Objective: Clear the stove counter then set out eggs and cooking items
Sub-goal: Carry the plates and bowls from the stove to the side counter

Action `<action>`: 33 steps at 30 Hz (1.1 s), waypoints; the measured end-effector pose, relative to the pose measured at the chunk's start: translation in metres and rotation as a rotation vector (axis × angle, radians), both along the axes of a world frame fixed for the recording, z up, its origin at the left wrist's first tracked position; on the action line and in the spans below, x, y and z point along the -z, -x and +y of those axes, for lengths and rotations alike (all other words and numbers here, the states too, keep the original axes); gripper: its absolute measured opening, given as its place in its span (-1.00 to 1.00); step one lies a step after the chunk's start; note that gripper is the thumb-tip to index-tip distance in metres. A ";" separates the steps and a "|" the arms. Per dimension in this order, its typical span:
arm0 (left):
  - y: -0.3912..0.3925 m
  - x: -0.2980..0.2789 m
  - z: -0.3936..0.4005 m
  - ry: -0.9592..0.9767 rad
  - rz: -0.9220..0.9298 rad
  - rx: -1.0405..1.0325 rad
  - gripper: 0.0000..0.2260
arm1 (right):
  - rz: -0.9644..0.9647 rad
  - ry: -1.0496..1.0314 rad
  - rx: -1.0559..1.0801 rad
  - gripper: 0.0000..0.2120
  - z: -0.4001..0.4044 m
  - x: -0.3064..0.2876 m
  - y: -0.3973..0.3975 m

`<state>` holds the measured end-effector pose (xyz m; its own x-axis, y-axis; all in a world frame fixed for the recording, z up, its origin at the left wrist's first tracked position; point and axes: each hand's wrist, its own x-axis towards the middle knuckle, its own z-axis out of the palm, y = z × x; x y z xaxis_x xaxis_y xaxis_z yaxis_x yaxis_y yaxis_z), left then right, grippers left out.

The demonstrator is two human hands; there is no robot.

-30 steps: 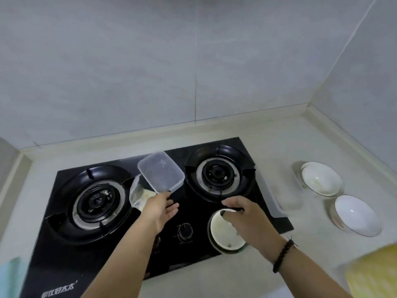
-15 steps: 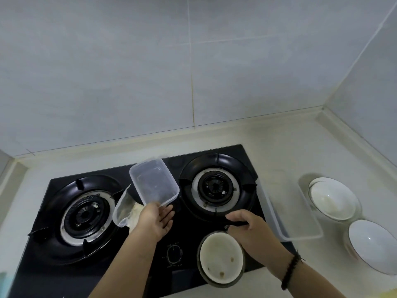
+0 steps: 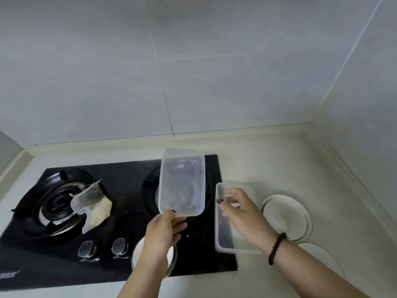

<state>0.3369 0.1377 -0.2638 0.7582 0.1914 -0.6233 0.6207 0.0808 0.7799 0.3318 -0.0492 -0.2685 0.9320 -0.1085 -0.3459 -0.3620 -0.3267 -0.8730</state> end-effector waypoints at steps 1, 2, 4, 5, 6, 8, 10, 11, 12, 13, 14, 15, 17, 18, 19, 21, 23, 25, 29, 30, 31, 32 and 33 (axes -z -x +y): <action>0.009 0.001 -0.015 0.013 0.013 0.026 -0.82 | -0.007 -0.011 0.010 -0.74 -0.009 0.001 0.002; 0.018 0.001 -0.035 0.033 0.029 0.060 -0.82 | -0.005 -0.006 0.016 -0.75 -0.023 0.001 0.008; 0.033 0.006 -0.061 0.053 0.054 0.137 -0.80 | -0.003 0.035 0.015 -0.75 -0.041 0.005 0.015; 0.038 0.008 -0.070 0.059 0.063 0.166 -0.80 | -0.003 0.065 0.017 -0.78 -0.048 0.008 0.018; 0.042 0.009 -0.079 0.057 0.075 0.193 -0.80 | -0.003 0.087 0.025 -0.84 -0.056 0.010 0.021; 0.047 0.013 -0.089 0.035 0.092 0.228 -0.81 | 0.009 0.132 0.042 -0.92 -0.068 0.018 0.025; 0.049 0.017 -0.095 0.003 0.105 0.278 -0.78 | 0.045 0.173 0.050 -0.90 -0.074 0.027 0.025; 0.050 0.019 -0.097 -0.010 0.115 0.310 -0.75 | 0.057 0.199 0.053 -0.88 -0.076 0.033 0.024; 0.051 0.022 -0.097 -0.019 0.124 0.332 -0.73 | 0.066 0.240 0.049 -0.87 -0.078 0.037 0.023; 0.051 0.023 -0.096 -0.029 0.132 0.339 -0.73 | 0.071 0.283 0.040 -0.86 -0.079 0.041 0.021; 0.052 0.025 -0.093 -0.040 0.135 0.331 -0.75 | 0.081 0.319 0.028 -0.85 -0.081 0.044 0.019; 0.053 0.025 -0.089 -0.053 0.137 0.316 -0.78 | 0.093 0.346 0.012 -0.84 -0.082 0.047 0.017; 0.054 0.027 -0.078 -0.077 0.139 0.281 -0.82 | 0.120 0.411 -0.028 -0.85 -0.082 0.051 0.014; 0.054 0.028 -0.072 -0.082 0.141 0.257 -0.83 | 0.127 0.456 -0.052 -0.85 -0.081 0.053 0.013; 0.053 0.029 -0.067 -0.086 0.143 0.233 -0.84 | 0.128 0.500 -0.072 -0.82 -0.080 0.056 0.013; 0.050 0.032 -0.056 -0.095 0.132 0.184 -0.86 | 0.131 0.562 -0.086 -0.76 -0.075 0.063 0.011; 0.049 0.031 -0.050 -0.109 0.093 0.144 -0.87 | 0.129 0.592 -0.089 -0.78 -0.071 0.069 0.009; 0.049 0.030 -0.047 -0.115 0.052 0.134 -0.86 | 0.131 0.592 -0.080 -0.88 -0.067 0.071 0.007; 0.046 0.027 -0.043 -0.093 0.027 0.144 -0.86 | 0.114 0.677 -0.109 -0.90 -0.063 0.071 0.005; 0.045 0.027 -0.041 -0.086 0.025 0.146 -0.86 | 0.123 0.732 -0.139 -0.87 -0.063 0.071 0.006; 0.044 0.027 -0.039 -0.082 0.022 0.148 -0.87 | 0.133 0.787 -0.172 -0.82 -0.062 0.071 0.007; 0.042 0.027 -0.036 -0.077 0.020 0.146 -0.87 | 0.143 0.837 -0.205 -0.76 -0.061 0.071 0.010; 0.040 0.027 -0.033 -0.073 0.015 0.143 -0.87 | 0.146 0.877 -0.232 -0.67 -0.060 0.070 0.012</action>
